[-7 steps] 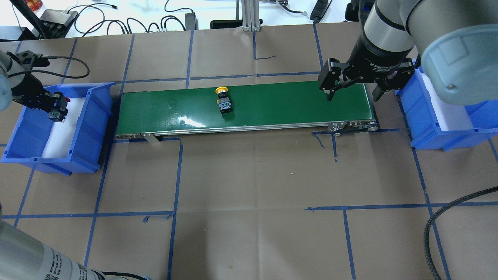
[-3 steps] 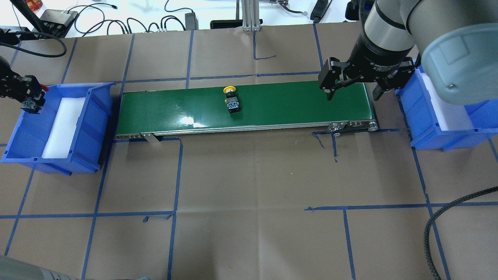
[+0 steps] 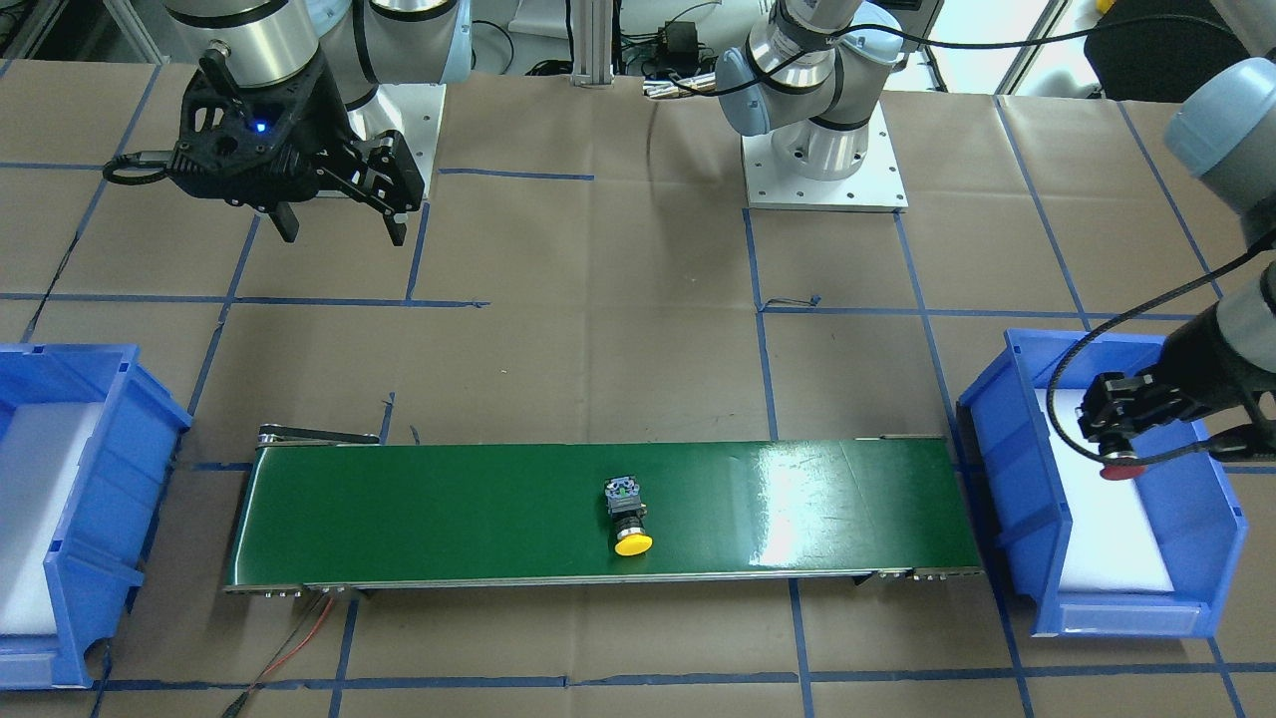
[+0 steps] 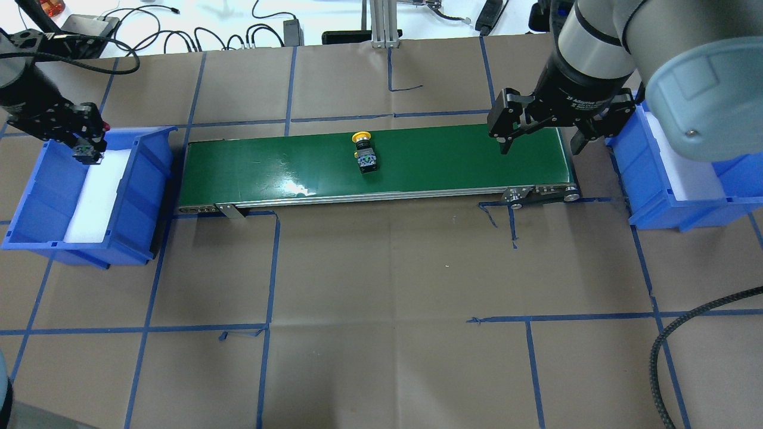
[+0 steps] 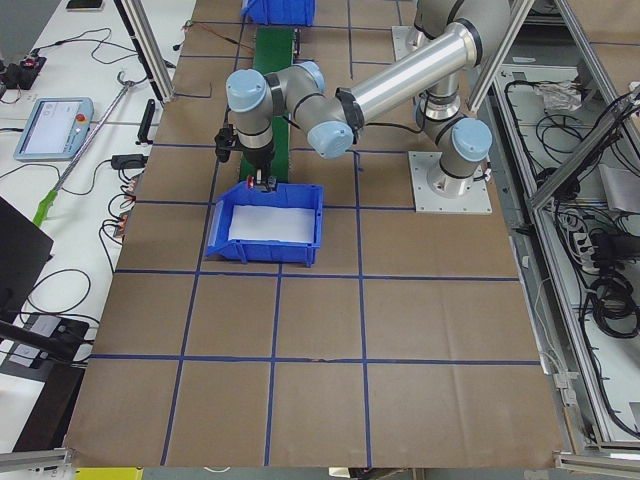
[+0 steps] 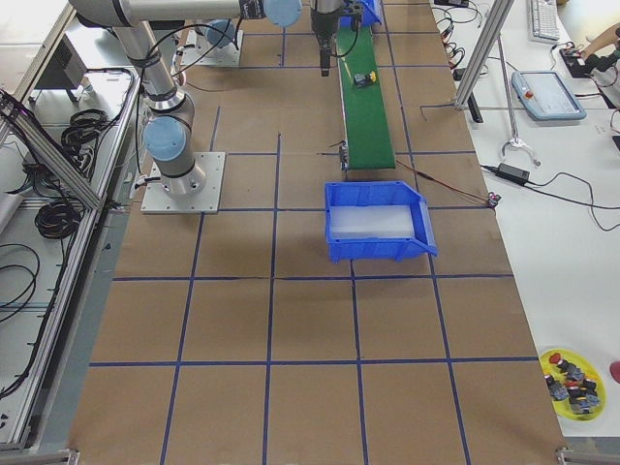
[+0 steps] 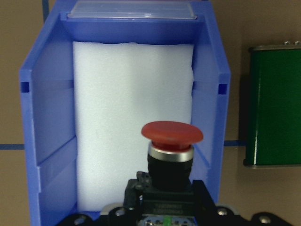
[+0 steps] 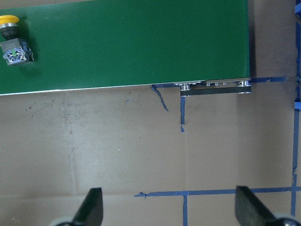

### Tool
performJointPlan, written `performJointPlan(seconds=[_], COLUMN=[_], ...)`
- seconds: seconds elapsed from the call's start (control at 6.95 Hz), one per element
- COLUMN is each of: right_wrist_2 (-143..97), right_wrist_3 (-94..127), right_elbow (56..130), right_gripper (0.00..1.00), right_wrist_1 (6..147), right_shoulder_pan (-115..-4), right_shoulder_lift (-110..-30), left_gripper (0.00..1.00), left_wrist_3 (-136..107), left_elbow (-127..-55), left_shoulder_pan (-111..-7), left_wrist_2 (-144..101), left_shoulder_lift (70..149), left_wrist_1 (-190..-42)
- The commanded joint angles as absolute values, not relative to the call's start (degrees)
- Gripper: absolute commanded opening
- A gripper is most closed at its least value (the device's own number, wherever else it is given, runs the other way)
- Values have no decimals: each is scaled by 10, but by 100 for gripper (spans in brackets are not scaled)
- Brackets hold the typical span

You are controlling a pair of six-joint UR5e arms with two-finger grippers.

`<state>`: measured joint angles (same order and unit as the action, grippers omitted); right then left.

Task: Transport two buttons from left to right
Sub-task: 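Place the red button on the conveyor while the right gripper lowers toward the yellow button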

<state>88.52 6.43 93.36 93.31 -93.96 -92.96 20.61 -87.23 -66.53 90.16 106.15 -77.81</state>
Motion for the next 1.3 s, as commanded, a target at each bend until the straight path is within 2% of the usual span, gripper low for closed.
performJointPlan(seconds=[0.0,0.29,0.72,1.15], right_wrist_2=[885,885,885,888], right_wrist_3=[64,64,63,63], right_elbow=[936,940,945,968], right_gripper=[100,100,100,100], right_wrist_1=[958,968,986,1005], right_shoulder_pan=[-940,-940,-940,-940], right_shoulder_lift=[-930,-928,-920,-920], left_gripper=[13,13,13,13], left_wrist_3=[67,2,-1,11], left_elbow=[-885,-887,-893,-938], left_shoulder_pan=[-758,-803,-807,-806], left_wrist_2=[902,901,901,904], left_shoulder_lift=[1049,1058,1083,1124], left_wrist_1=[-779,-776,-766,-653])
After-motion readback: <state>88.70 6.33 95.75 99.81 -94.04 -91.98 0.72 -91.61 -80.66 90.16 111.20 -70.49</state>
